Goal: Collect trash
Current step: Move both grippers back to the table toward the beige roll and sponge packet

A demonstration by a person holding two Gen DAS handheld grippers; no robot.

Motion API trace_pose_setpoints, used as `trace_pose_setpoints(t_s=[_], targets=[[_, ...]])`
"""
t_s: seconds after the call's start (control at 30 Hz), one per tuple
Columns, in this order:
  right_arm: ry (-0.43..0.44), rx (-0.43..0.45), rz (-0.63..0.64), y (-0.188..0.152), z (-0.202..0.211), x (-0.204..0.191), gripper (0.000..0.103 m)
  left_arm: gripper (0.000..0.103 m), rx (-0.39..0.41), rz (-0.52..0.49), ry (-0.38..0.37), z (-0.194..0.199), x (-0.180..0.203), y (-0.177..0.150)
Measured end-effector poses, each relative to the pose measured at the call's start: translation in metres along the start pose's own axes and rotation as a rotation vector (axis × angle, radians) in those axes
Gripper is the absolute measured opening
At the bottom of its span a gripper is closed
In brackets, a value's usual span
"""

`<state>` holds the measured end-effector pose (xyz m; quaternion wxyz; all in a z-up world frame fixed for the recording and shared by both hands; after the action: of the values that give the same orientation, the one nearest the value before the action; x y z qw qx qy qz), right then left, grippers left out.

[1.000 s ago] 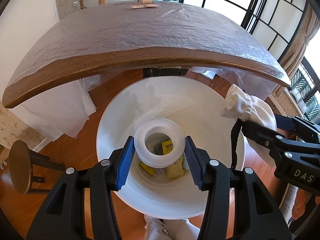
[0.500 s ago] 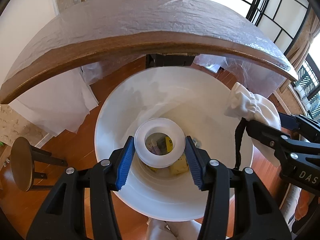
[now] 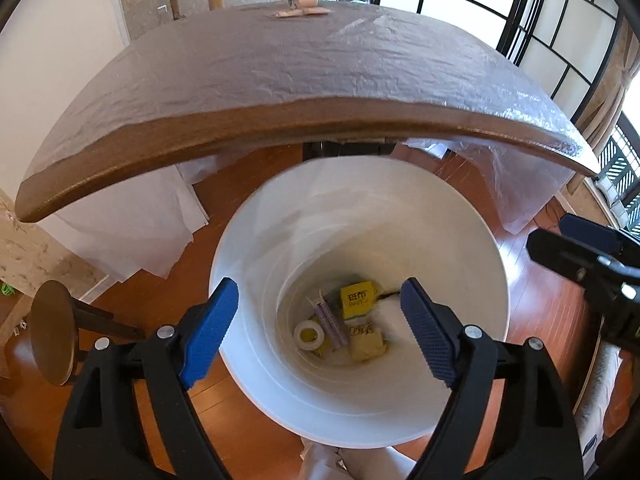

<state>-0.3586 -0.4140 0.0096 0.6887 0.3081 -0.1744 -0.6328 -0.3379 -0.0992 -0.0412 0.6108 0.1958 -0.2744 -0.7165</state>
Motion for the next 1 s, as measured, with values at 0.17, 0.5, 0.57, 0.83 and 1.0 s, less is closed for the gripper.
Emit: trace_pose_setpoints(t_s=[0.17, 0.5, 0.57, 0.83, 1.0], targets=[[0.021, 0.058, -0.011, 0.019, 0.02, 0.002, 0.073, 0.084, 0.045, 0.002, -0.01, 0.02, 0.006, 0.01], [0.057, 0.214, 0.031, 0.072, 0.061, -0.003, 0.073, 0.094, 0.231, -0.034, 0.006, 0.068, 0.023, 0.061], [0.056, 0.227, 0.038, 0.082, 0.06, -0.004, 0.073, 0.094, 0.24, -0.045, -0.002, 0.068, 0.018, 0.068], [0.048, 0.24, 0.061, 0.131, 0.028, -0.013, 0.073, 0.094, 0.253, -0.088, 0.007, 0.045, -0.003, 0.114], [0.026, 0.237, 0.073, 0.176, -0.015, -0.023, 0.073, 0.094, 0.239, -0.107, -0.031, 0.01, -0.021, 0.149]])
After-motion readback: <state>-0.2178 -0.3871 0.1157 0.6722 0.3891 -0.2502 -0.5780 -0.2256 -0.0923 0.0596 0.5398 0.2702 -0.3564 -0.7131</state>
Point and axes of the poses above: each gripper's, at about its wrist camera, not at the fingertips, and z roughly against the way its jaws point, x to its right, y to its top, the point moved 1 cm from there along -z, roughly the way its jaws point, and after that the axes turned 9 degrees about x, right-handed, at the moved point
